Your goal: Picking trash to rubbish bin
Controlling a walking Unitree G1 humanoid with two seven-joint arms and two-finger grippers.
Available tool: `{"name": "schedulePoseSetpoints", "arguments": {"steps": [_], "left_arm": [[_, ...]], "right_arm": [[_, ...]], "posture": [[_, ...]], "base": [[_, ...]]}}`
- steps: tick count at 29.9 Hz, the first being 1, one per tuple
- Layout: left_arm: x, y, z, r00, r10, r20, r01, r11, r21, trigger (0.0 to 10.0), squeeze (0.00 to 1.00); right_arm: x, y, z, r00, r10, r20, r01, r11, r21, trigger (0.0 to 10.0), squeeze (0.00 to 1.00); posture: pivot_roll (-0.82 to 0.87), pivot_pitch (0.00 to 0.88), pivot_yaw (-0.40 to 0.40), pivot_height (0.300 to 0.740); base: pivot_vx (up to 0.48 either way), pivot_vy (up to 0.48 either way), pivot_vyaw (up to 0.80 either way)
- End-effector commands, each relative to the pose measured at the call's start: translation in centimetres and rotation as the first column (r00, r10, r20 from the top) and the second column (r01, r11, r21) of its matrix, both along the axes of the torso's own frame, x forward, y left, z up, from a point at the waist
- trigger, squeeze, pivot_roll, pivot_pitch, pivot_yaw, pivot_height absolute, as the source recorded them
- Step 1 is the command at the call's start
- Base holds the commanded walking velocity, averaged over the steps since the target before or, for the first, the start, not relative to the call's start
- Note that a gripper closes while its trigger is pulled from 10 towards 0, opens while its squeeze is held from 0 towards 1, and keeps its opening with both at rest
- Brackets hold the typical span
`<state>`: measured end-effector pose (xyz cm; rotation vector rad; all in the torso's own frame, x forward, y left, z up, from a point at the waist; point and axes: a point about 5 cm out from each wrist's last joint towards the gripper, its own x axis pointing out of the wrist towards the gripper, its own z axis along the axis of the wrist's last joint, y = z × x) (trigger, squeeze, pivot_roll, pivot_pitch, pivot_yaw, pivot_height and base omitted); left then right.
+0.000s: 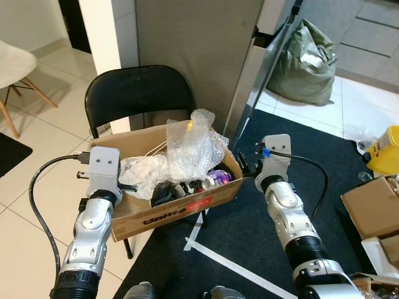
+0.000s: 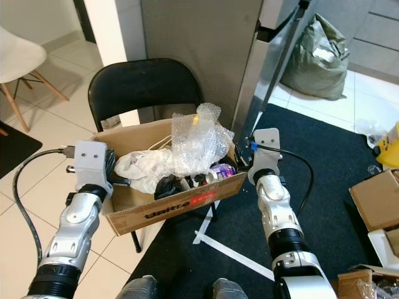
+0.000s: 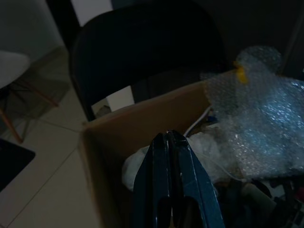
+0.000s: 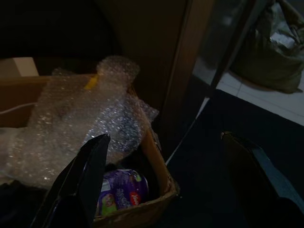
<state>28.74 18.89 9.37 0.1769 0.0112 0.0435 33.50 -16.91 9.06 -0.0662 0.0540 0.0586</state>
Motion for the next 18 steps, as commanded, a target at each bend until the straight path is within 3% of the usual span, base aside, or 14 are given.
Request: {"name": "schedulePoseSetpoints", "arguments": {"steps": [1,10,18], "left_arm": [[0.1,-0.2,-0.5,1.0,-0.015,-0.024,0.015,1.0,0.013,10.0,0.0],[-0.1,-0.2,-0.8,0.998,-0.032,-0.048,0.033,0.999,0.012,10.0,0.0],[-0.2,-0.5,-1.0,0.997,-0.049,-0.055,0.05,0.999,0.017,10.0,0.0]], "right_arm": [[-0.2,-0.2,-0.5,1.0,-0.012,-0.028,0.012,1.0,-0.006,10.0,0.0],[-1.1,0.4,-2.7,0.991,0.012,-0.132,-0.01,1.0,0.017,10.0,0.0],[-1.8,0.2,-4.0,0.981,-0.002,-0.194,0.007,1.0,0.023,10.0,0.0]], "posture": [[0.06,0.056,-0.076,0.74],[0.07,0.065,-0.075,0.74],[0.07,0.067,-0.071,0.74]], "base": [[0.0,0.0,0.0],[0.0,0.0,0.0],[0.0,0.0,-0.56]]}}
